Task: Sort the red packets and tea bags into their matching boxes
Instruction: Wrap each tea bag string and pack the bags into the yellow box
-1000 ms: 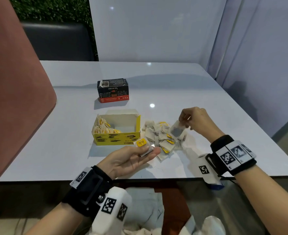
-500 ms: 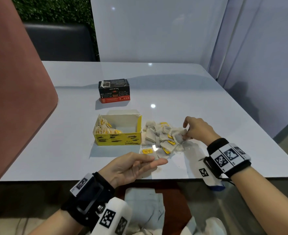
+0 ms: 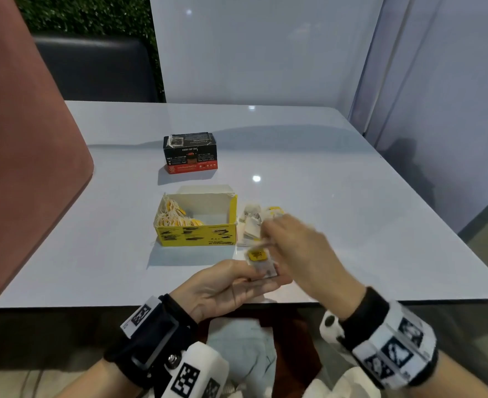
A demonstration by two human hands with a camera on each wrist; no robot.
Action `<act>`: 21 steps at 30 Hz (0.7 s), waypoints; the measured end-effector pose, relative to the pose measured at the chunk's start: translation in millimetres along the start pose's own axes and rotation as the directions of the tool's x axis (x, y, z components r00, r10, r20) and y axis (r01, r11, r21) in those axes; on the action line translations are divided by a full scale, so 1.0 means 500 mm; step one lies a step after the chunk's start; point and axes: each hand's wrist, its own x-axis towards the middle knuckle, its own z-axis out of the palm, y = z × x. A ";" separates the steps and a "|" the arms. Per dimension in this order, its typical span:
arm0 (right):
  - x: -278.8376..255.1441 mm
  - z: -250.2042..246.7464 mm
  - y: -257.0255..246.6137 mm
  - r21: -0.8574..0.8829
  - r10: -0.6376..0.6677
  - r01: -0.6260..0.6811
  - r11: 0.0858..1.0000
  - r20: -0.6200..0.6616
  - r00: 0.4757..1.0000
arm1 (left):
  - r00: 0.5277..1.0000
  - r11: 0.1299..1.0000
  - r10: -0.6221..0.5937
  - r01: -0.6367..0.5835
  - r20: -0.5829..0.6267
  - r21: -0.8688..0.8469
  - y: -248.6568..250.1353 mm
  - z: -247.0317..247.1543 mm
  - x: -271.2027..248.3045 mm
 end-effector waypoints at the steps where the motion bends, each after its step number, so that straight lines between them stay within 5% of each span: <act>1: -0.019 0.014 -0.008 -0.015 -0.058 0.059 0.998 0.018 0.998 | 1.000 1.000 0.026 -0.026 0.000 0.018 0.000 0.002 -0.002; 16: -0.096 0.064 -0.010 0.225 -0.198 0.199 0.954 -0.027 0.980 | 0.997 0.998 0.066 -0.066 0.048 -0.011 -0.002 -0.009 -0.014; 19: -0.075 0.039 0.008 0.424 -0.052 0.089 0.901 -0.099 0.994 | 0.988 0.984 0.132 -0.122 -0.075 0.128 -0.003 -0.016 -0.015; 21: -0.038 0.022 0.051 0.335 0.051 -0.023 0.942 -0.074 0.996 | 0.983 0.978 0.149 -0.129 -0.112 0.163 -0.001 -0.024 -0.017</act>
